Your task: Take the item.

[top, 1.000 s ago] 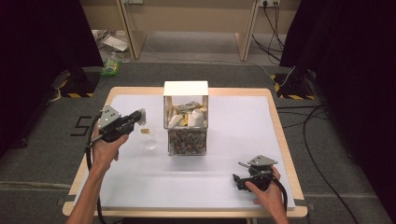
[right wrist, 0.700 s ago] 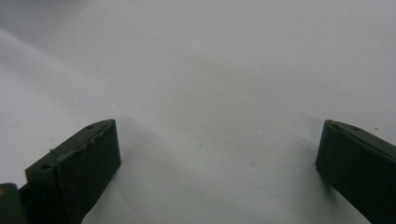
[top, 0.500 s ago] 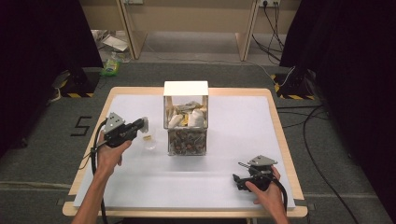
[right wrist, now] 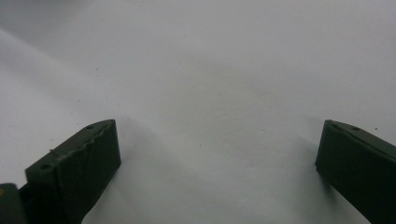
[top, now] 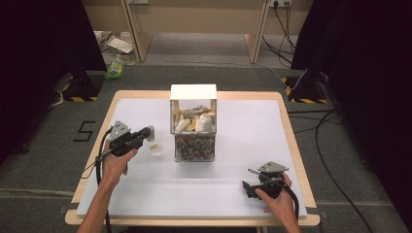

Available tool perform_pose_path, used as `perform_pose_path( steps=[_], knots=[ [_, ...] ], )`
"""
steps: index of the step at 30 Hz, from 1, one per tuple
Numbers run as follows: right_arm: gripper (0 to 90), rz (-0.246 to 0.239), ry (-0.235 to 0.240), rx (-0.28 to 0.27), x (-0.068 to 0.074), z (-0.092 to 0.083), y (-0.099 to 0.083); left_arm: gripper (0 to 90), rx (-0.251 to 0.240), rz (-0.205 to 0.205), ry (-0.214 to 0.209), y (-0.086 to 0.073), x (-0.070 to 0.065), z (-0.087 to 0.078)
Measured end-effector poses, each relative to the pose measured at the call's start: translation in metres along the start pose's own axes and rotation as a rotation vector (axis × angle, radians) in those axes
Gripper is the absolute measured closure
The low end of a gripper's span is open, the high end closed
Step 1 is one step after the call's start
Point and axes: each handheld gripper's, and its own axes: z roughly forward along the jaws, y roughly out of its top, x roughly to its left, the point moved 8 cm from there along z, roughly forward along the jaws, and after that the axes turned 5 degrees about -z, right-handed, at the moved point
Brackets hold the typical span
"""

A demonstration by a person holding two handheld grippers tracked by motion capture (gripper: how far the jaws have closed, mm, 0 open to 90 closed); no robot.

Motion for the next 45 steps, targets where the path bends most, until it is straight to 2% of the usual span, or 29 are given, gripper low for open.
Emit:
perform_pose_path(
  steps=[9, 11, 16, 17, 18, 19, 22, 23, 27, 32, 33, 37, 41, 45],
  knots=[
    [0.4, 0.0, 0.0, 0.0, 0.0, 0.0, 0.0, 83.7, 0.029, -0.003, 0.0, -0.008, 0.001, 0.002],
    [0.4, -0.001, 0.0, 0.0, 0.0, 0.0, 0.0, 82.9, 0.035, -0.022, -0.002, -0.009, 0.001, 0.003],
    [0.5, -0.001, 0.0, 0.0, 0.0, 0.0, 0.0, 76.3, 0.052, -0.027, -0.004, -0.011, 0.001, 0.006],
    [0.5, 0.0, 0.0, 0.0, 0.0, 0.0, 0.0, 68.1, 0.053, -0.029, -0.001, -0.011, 0.001, 0.007],
    [0.5, 0.0, 0.0, 0.0, 0.0, 0.0, 0.0, 68.1, 0.052, -0.032, 0.003, -0.01, 0.002, 0.007],
    [0.5, -0.001, 0.0, 0.0, 0.0, 0.0, 0.0, 62.5, 0.044, -0.035, 0.004, -0.008, 0.002, 0.007],
    [0.4, -0.001, 0.0, 0.0, 0.0, 0.0, 0.0, 58.6, 0.033, -0.038, 0.006, -0.005, 0.002, 0.006],
    [0.5, -0.001, 0.0, 0.0, 0.0, 0.0, 0.0, 54.4, 0.023, -0.046, 0.001, -0.003, 0.001, 0.005],
    [0.4, -0.001, 0.0, 0.0, 0.0, 0.0, 0.0, 48.0, 0.031, -0.044, 0.005, -0.003, 0.0, 0.002],
    [0.4, 0.0, 0.0, 0.0, 0.0, 0.0, 0.0, 39.4, 0.034, -0.064, 0.006, -0.001, 0.0, 0.0],
    [0.5, -0.001, 0.0, 0.0, 0.0, 0.0, 0.0, 34.5, 0.034, -0.07, 0.003, 0.001, -0.001, -0.001],
    [0.4, 0.0, 0.0, 0.0, 0.0, 0.0, 0.0, 26.9, 0.039, -0.074, 0.001, 0.002, -0.002, -0.003],
    [0.4, 0.0, 0.0, 0.0, 0.0, 0.0, 0.0, 15.6, 0.048, -0.074, 0.023, -0.001, -0.002, -0.004],
    [0.4, -0.001, 0.0, 0.0, 0.0, 0.0, 0.0, 15.1, 0.042, -0.065, -0.005, -0.003, -0.007, -0.009]
  ],
)
